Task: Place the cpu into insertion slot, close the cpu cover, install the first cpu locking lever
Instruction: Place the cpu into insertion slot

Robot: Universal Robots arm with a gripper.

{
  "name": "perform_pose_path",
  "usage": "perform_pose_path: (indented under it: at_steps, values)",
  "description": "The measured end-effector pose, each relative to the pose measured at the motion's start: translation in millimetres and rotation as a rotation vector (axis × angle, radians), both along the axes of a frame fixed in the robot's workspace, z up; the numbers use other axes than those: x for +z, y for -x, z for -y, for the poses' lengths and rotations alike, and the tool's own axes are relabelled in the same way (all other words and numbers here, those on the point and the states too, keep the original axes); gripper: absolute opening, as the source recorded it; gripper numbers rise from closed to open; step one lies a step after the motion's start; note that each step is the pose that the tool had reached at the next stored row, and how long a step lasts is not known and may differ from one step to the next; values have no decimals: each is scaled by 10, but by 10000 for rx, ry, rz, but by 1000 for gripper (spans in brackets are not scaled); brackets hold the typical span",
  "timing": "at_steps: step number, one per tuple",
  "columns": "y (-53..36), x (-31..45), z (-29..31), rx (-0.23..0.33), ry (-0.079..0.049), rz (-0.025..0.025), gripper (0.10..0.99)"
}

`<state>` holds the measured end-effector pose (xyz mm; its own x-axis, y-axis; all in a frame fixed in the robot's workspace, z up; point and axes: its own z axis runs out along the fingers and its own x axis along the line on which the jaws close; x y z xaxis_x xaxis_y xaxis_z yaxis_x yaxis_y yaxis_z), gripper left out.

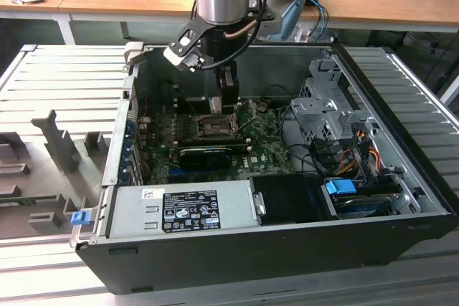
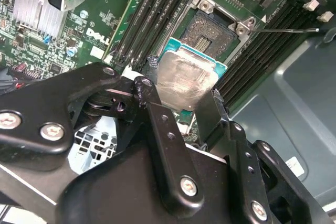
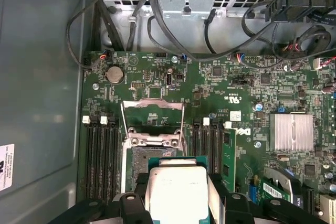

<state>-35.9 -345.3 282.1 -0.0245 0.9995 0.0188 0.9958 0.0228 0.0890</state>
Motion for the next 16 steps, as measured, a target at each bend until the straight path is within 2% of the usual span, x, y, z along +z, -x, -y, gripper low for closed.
perform_pose_path:
  at_steps: [12, 14, 16]
  values:
    - [0, -53, -1, -194, -4, 2, 529]
    - [0, -116, -23, -201, -1, 1, 529]
    - [0, -142, -27, -257, 0, 0, 529]
